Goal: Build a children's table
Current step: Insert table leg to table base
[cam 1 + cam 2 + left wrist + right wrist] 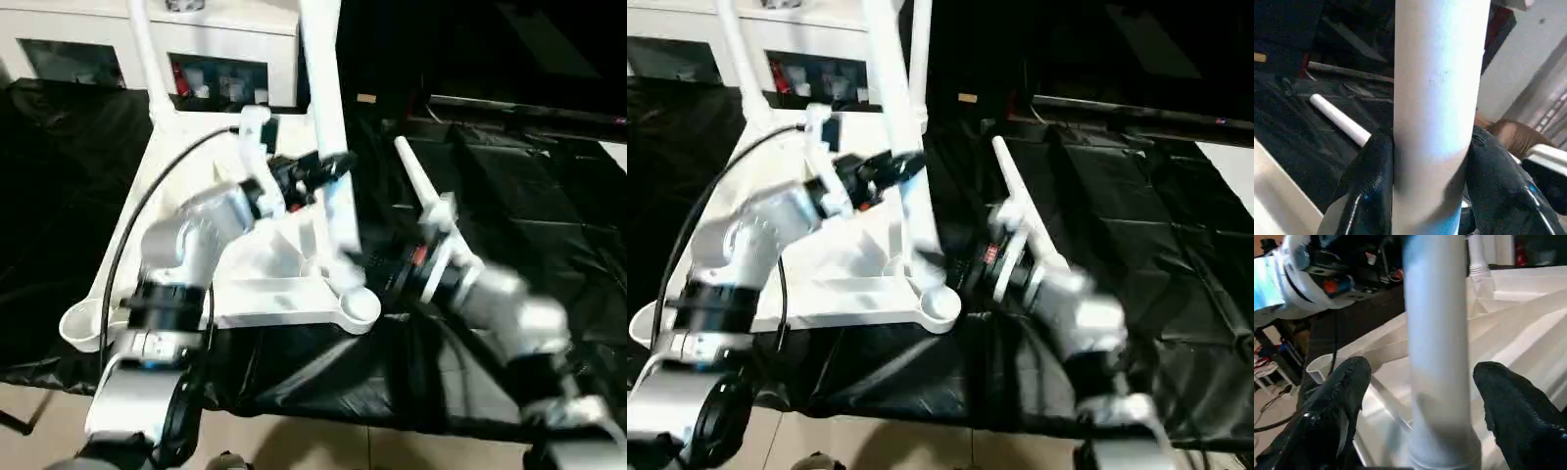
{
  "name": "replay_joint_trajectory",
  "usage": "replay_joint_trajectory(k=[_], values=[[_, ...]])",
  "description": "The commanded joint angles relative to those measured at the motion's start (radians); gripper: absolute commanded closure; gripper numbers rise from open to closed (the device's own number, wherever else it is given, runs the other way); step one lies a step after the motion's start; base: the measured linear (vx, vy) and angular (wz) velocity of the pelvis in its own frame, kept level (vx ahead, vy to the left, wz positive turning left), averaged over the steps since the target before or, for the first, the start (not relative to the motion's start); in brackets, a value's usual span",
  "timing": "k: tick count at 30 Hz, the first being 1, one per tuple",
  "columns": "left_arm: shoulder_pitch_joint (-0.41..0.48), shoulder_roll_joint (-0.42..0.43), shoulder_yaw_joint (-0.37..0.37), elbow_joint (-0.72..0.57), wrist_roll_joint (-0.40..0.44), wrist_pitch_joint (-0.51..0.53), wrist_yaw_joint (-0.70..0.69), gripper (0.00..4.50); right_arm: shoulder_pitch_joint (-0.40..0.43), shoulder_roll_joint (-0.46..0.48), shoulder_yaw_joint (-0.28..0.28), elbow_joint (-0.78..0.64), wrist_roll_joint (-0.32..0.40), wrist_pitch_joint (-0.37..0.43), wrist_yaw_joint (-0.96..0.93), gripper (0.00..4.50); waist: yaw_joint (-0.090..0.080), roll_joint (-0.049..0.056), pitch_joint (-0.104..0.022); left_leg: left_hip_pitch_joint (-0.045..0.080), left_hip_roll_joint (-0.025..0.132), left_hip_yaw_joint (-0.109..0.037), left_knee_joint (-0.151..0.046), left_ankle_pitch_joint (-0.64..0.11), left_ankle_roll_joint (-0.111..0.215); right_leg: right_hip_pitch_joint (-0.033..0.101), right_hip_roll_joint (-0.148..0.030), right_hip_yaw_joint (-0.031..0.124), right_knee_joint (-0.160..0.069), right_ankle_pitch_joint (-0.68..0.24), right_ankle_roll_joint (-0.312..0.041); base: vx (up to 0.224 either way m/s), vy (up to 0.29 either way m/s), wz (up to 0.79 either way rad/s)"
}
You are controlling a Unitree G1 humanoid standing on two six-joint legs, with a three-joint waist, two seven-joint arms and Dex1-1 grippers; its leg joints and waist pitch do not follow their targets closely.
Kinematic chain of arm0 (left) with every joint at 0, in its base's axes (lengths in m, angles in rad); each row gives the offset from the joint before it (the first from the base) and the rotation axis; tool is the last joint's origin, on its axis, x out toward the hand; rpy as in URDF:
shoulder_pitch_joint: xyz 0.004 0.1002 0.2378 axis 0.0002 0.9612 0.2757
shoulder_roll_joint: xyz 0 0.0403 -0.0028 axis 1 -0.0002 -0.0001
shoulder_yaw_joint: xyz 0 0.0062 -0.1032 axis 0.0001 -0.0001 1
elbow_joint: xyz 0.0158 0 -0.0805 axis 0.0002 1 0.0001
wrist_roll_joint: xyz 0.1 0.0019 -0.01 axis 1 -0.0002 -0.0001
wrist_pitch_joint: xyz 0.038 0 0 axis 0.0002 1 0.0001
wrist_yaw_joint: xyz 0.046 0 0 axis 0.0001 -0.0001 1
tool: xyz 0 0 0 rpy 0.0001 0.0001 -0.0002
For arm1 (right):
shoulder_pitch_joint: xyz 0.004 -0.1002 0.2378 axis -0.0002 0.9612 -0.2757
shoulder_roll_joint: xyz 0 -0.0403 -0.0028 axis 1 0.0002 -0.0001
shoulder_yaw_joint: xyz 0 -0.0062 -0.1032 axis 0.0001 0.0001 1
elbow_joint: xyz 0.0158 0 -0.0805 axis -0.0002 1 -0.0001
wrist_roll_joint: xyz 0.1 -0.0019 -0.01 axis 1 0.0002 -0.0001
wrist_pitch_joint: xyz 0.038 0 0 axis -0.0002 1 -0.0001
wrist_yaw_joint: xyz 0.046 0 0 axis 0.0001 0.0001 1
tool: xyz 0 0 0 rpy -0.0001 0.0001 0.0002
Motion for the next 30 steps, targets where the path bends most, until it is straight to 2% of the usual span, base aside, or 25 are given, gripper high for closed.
replay_joint_trajectory(k=[1, 4, 6, 13, 23, 24, 27, 29, 30], values=[[-0.008, -0.01, -0.009, -0.026, 0.01, 0.024, 0.033, 2.68, -0.003, -0.027, 0.019, -0.038, -0.011, 0.051, -0.008, 0.66, 0.005, -0.001, -0.072, 0.006, 0.011, 0.004, -0.057, -0.144, 0.032, 0.063, -0.05, 0.034, -0.067, -0.184, -0.189, 0.0, 0.0, 0.0], [-0.002, -0.015, -0.018, -0.043, 0.013, 0.033, 0.037, 2.68, -0.007, -0.039, 0.051, -0.05, -0.049, 0.072, -0.035, 0.66, 0.005, -0.001, -0.072, 0.004, 0.011, 0.004, -0.057, -0.141, 0.025, 0.062, -0.049, 0.034, -0.066, -0.173, -0.192, 0.0, 0.0, 0.0], [-0.002, -0.016, -0.021, -0.052, 0.01, 0.043, 0.048, 2.68, -0.015, -0.038, 0.065, -0.052, -0.066, 0.083, -0.062, 0.66, 0.006, -0.005, -0.071, 0.006, 0.011, 0.004, -0.058, -0.157, 0.019, 0.061, -0.052, 0.034, -0.069, -0.207, -0.182, 0.0, 0.0, 0.0], [-0.003, -0.008, -0.029, -0.076, 0.009, 0.072, 0.064, 2.68, -0.05, -0.016, 0.11, -0.07, -0.145, 0.113, -0.186, 0.66, 0.003, -0.004, -0.069, 0.005, 0.01, 0.004, -0.059, -0.161, 0.001, 0.058, -0.052, 0.035, -0.072, -0.241, -0.16, 0.0, 0.0, 0.0], [-0.001, -0.002, -0.055, -0.097, 0.02, 0.081, 0.064, 2.68, -0.069, 0.024, 0.164, -0.092, -0.182, 0.145, -0.25, 0.66, 0.003, -0.001, -0.07, 0.006, 0.01, 0.004, -0.059, -0.155, -0.004, 0.059, -0.05, 0.037, -0.066, -0.175, -0.168, 0.0, 0.0, 0.0], [-0.002, 0.0, -0.058, -0.096, 0.022, 0.08, 0.062, 2.68, -0.071, 0.026, 0.168, -0.092, -0.185, 0.149, -0.253, 0.95, 0.003, -0.001, -0.07, 0.005, 0.01, 0.004, -0.06, -0.156, -0.005, 0.06, -0.049, 0.037, -0.066, -0.176, -0.167, 0.0, 0.0, 0.0], [-0.005, 0.003, -0.068, -0.096, 0.029, 0.079, 0.059, 2.68, -0.077, 0.03, 0.178, -0.089, -0.195, 0.157, -0.265, 1.07, 0.003, -0.001, -0.07, 0.006, 0.01, 0.004, -0.06, -0.162, -0.008, 0.06, -0.05, 0.037, -0.067, -0.183, -0.163, 0.0, 0.0, 0.0], [-0.006, 0.004, -0.073, -0.1, 0.031, 0.079, 0.059, 2.68, -0.078, 0.028, 0.182, -0.088, -0.197, 0.161, -0.27, 1.38, 0.003, 0.0, -0.069, 0.006, 0.01, 0.004, -0.061, -0.174, -0.011, 0.059, -0.051, 0.037, -0.069, -0.208, -0.155, 0.0, 0.0, 0.0], [-0.006, 0.006, -0.076, -0.101, 0.032, 0.079, 0.058, 2.68, -0.079, 0.027, 0.183, -0.089, -0.197, 0.162, -0.272, 1.38, 0.003, 0.0, -0.068, 0.006, 0.01, 0.004, -0.062, -0.176, -0.012, 0.059, -0.052, 0.037, -0.07, -0.213, -0.153, 0.0, 0.0, 0.0]])
